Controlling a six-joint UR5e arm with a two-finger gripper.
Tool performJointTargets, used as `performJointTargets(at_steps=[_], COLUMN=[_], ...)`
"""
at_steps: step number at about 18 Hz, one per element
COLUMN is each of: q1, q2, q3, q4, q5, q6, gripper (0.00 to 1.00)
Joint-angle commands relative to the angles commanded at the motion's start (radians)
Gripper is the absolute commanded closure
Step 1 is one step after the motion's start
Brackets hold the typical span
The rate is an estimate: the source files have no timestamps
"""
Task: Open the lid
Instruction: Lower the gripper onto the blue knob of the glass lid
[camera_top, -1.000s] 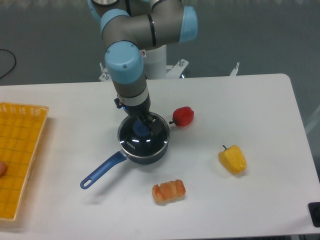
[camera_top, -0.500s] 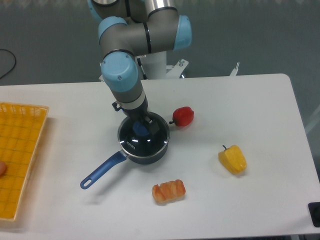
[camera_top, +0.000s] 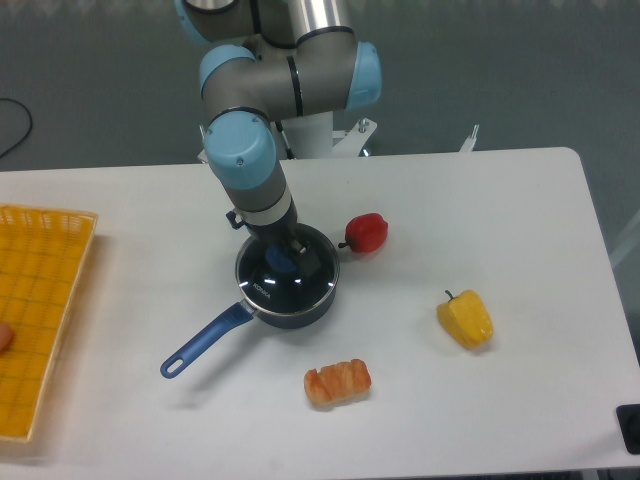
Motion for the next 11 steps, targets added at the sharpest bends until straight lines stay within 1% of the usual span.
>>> performJointTargets(at_steps=[4, 11], q1=[-0.002, -0.012], q2=[-0.026, -0.025], q3=[0.000, -0.003], q4=[0.002, 0.000], q5=[0.005, 0.006], q6=[-0.005, -0.006], gripper=[0.00, 0.00])
